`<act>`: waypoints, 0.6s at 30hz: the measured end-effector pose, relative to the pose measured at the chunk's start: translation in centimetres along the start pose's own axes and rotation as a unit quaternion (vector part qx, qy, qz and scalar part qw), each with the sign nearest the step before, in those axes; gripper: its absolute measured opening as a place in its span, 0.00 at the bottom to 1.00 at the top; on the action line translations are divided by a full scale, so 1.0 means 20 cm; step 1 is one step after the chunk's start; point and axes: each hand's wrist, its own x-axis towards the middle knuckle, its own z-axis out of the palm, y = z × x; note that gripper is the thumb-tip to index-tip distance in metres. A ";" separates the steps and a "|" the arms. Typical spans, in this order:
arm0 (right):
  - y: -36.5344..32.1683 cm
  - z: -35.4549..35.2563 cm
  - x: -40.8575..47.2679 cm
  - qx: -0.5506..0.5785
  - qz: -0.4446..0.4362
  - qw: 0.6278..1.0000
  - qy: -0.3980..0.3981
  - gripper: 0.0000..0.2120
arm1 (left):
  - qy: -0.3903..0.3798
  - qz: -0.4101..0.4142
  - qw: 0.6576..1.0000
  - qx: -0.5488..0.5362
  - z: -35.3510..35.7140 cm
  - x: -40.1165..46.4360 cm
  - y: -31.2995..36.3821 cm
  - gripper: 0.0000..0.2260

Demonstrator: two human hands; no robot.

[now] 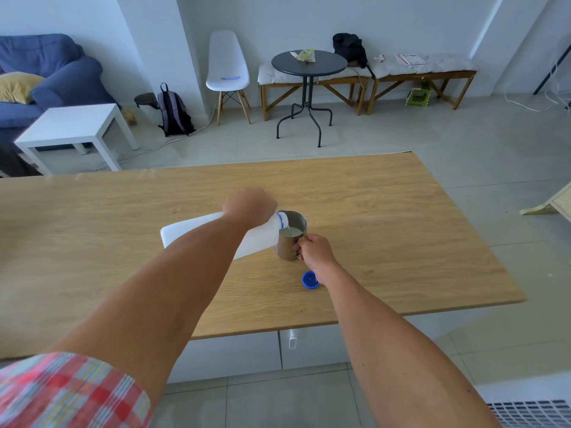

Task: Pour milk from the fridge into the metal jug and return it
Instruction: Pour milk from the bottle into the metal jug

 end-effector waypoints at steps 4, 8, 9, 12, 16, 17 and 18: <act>0.00 0.00 0.00 0.000 0.005 1.000 0.001 0.16 | -0.003 -0.004 1.000 0.000 0.00 0.00 0.00 0.14; 0.00 0.00 0.01 0.002 0.007 1.000 0.001 0.15 | -0.002 0.000 1.000 -0.001 0.00 0.00 0.00 0.14; 0.00 0.00 0.01 0.002 0.008 1.000 0.001 0.15 | -0.001 0.001 1.000 0.000 0.00 0.00 0.00 0.14; 0.00 0.00 0.01 0.002 0.012 1.000 0.001 0.15 | 0.000 0.000 1.000 0.003 0.00 0.00 0.00 0.14; 0.00 0.00 0.01 0.003 0.016 1.000 0.000 0.14 | -0.002 0.001 1.000 0.005 0.00 0.00 0.00 0.14; 0.00 0.00 0.01 0.003 0.018 1.000 0.000 0.14 | -0.003 0.001 1.000 0.004 0.00 0.00 0.01 0.13; 0.00 0.00 0.01 0.002 0.019 1.000 -0.001 0.14 | -0.004 0.002 1.000 0.004 0.00 0.00 0.01 0.13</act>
